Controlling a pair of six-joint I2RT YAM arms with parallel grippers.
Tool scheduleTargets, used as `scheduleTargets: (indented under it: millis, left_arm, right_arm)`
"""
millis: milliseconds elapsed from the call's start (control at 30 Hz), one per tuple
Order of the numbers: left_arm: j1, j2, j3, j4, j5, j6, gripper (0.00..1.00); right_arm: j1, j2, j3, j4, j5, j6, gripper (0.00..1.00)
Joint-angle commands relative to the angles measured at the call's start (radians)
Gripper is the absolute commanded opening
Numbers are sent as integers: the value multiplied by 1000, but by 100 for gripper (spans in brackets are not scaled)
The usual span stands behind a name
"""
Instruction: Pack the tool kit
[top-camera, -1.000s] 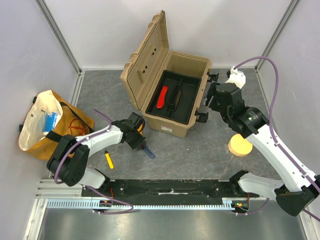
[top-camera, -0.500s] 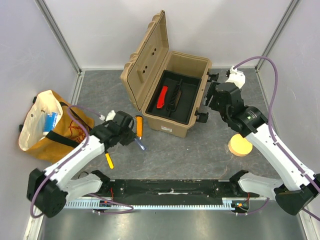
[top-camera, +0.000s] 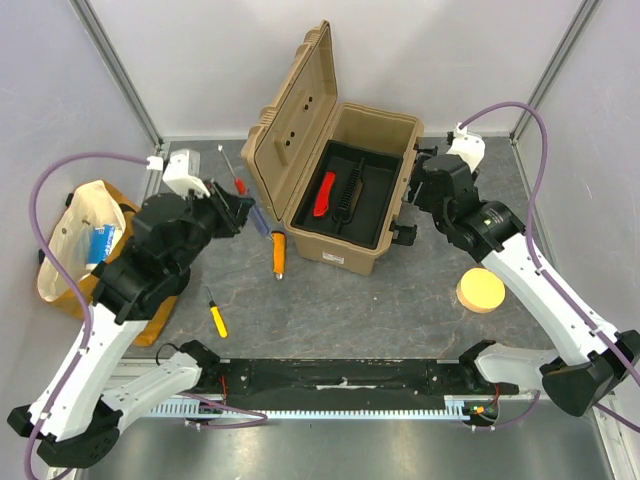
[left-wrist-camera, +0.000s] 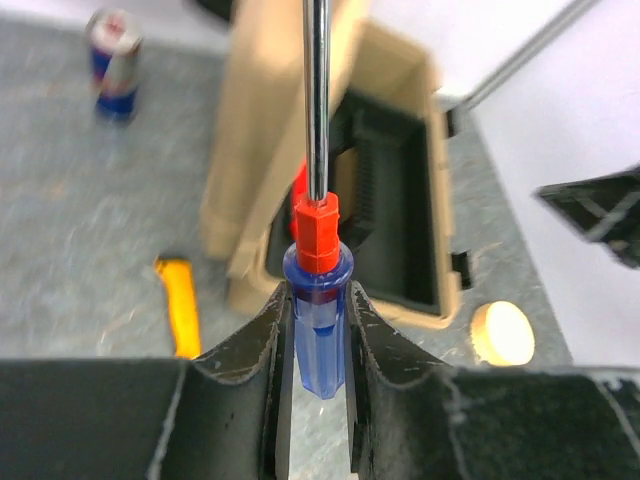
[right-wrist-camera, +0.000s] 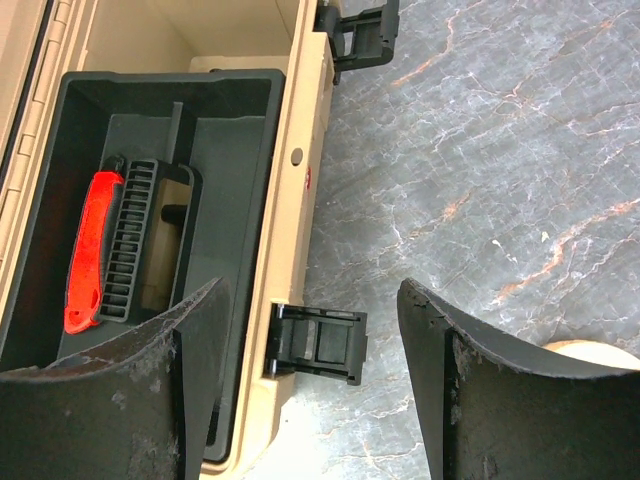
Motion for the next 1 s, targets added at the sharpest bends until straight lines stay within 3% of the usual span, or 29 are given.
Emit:
scheduleTargets:
  millis: [0,233,433,700,967]
  left_arm:
    - [-3,60,193,191,211,269,2]
    - [-5,319,475,209,625,343,2]
    - [-19,552,535,295,717,284,2]
    - [-89,837,650,200,567,320,2]
    - [-117,1012,730,59,540,356,2]
  right_arm:
    - [-7,13,58,28,26,-12,74]
    - [-24,28,78,28,4,15,74]
    - [-36,18,74,9,4,38,74]
    - [-52,-25,29,9,18,58,74]
    - [-59,-28,20,8,9,57,75]
